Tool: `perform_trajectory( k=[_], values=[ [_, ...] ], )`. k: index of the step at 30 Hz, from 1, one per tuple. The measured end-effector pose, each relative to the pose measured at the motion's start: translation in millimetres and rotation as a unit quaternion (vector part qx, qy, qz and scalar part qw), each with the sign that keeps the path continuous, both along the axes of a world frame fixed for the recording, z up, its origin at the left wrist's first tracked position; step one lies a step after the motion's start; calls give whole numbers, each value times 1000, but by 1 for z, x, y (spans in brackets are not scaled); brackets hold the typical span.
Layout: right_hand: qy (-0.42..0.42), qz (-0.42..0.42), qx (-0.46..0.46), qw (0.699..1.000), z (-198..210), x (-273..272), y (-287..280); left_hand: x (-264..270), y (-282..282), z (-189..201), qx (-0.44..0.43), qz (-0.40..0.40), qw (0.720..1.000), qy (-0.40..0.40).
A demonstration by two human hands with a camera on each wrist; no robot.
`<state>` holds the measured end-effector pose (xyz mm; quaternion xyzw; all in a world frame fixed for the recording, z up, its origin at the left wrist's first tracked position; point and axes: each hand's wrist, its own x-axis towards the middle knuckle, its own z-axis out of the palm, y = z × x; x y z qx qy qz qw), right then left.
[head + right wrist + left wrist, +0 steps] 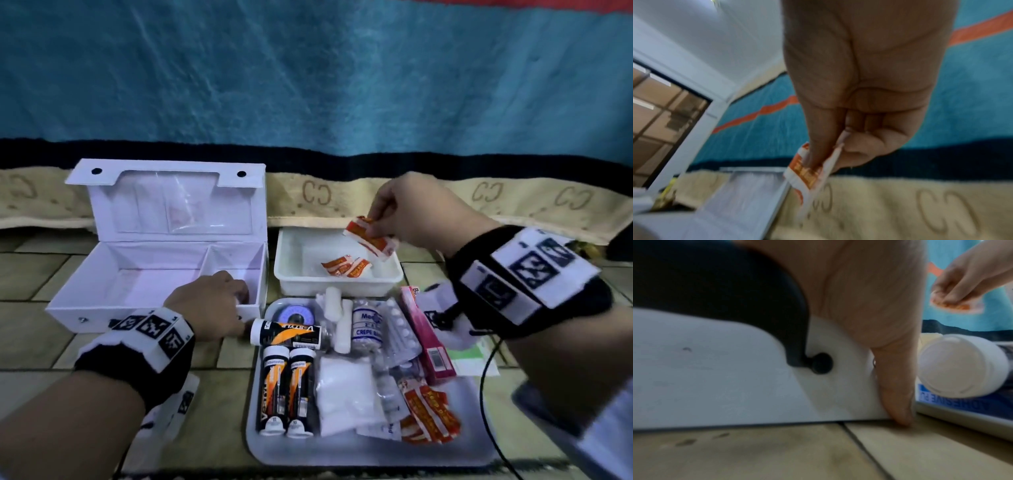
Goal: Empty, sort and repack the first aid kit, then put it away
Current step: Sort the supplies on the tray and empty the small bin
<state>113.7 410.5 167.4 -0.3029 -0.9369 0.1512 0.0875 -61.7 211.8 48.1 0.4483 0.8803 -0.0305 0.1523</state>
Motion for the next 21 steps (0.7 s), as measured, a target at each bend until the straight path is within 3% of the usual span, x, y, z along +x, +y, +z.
perform_trajectory(
  k=[3, 11, 17, 21],
  values=[
    [17, -38, -41, 998, 5, 52, -7, 0, 1, 0, -3, 1, 1000, 1],
    [-125, -115, -103, 980, -64, 123, -47, 1, 3, -1, -13, 2, 1000, 10],
    [-152, -118, -47, 980, -101, 121, -70, 2, 2, 0, -14, 5, 1000, 7],
    [-156, -89, 32, 983, -84, 111, -76, 2, 3, 1, -15, 6, 1000, -1]
  ],
)
